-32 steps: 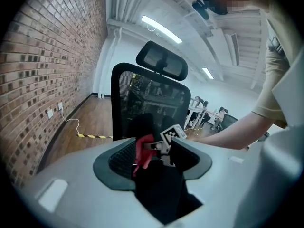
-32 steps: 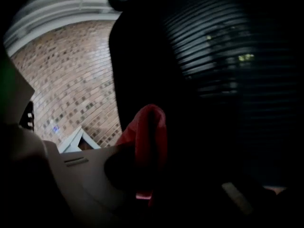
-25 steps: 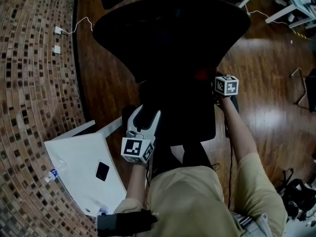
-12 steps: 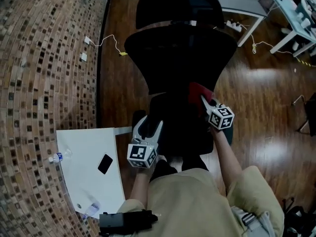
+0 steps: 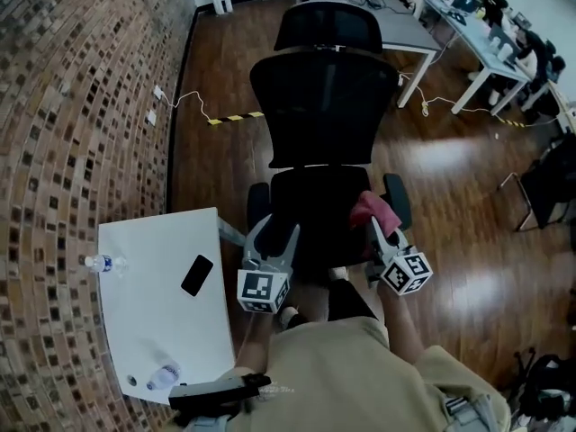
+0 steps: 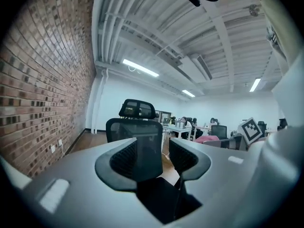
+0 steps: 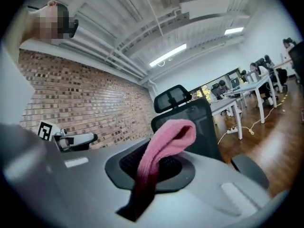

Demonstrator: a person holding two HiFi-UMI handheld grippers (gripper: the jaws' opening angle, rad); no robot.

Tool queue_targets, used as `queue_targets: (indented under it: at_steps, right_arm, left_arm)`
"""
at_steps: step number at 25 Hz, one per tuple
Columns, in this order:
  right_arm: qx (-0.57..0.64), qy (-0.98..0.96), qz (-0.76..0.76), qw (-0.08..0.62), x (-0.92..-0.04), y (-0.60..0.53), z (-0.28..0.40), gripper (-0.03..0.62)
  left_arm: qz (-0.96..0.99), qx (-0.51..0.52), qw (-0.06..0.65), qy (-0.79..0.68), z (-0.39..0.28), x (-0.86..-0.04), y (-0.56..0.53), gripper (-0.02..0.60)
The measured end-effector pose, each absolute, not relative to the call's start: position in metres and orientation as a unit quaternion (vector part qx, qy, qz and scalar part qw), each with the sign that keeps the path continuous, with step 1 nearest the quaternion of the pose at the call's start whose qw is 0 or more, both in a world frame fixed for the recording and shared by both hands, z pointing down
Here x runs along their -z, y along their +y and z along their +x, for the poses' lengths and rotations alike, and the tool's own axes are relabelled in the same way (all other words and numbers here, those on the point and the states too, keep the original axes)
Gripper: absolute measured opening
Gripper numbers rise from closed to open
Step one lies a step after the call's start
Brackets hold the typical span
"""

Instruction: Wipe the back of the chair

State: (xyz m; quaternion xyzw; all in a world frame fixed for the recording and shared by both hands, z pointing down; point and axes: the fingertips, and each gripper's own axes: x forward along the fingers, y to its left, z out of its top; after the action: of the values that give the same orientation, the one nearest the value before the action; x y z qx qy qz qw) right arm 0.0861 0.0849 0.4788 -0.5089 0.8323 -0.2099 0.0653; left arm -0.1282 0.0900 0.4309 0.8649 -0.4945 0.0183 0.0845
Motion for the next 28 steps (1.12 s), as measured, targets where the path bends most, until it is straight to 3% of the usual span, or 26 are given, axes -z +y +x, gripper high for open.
queue_targets:
  at_steps: [9, 19, 28]
  right_arm:
    - [0.108, 0.895, -0.431, 0.031, -0.403, 0.142, 0.031, 0.021]
    - [0.127, 0.895, -0.423, 0.060, -0.389, 0.156, 0.069, 0.021]
    - [0.131, 0.899, -0.414, 0.060, -0.389, 0.156, 0.075, 0.021]
  left_arm:
    - [0.850, 0.033, 0.029, -0.526, -0.122, -0.364, 0.148, 0.186]
    - [0.844, 0.034, 0.013, -0.535, -0.071, -0.353, 0.168, 0.175]
    - [0.836, 0.028, 0.017, -0.548, -0.074, -0.356, 0.173, 0.175]
